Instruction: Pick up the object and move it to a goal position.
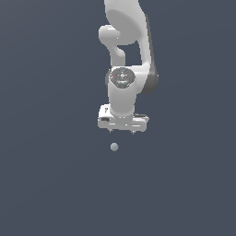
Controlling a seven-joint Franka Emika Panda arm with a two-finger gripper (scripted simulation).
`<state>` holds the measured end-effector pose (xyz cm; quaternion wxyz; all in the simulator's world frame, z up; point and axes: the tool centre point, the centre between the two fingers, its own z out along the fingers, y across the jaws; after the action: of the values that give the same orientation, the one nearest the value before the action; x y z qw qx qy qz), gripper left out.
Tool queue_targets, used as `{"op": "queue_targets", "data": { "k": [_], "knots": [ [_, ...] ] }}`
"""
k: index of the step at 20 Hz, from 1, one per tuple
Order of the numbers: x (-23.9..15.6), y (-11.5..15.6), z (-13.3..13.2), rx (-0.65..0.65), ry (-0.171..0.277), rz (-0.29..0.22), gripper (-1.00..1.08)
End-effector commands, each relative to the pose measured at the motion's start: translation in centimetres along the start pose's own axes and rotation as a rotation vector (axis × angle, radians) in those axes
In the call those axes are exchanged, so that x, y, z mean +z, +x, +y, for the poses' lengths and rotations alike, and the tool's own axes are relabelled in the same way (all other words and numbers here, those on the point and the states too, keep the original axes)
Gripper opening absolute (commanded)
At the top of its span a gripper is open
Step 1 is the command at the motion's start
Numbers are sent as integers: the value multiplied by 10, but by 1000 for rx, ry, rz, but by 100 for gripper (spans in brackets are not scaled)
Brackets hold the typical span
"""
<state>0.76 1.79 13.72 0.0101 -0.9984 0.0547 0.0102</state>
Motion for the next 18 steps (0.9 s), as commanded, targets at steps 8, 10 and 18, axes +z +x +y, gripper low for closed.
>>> {"op": "queue_targets", "data": {
  "k": [8, 10, 18],
  "knots": [
    [43, 21, 23, 246, -7, 14, 100],
    [50, 23, 26, 283, -9, 17, 100],
    [64, 29, 35, 364, -15, 24, 100]
  ]
}}
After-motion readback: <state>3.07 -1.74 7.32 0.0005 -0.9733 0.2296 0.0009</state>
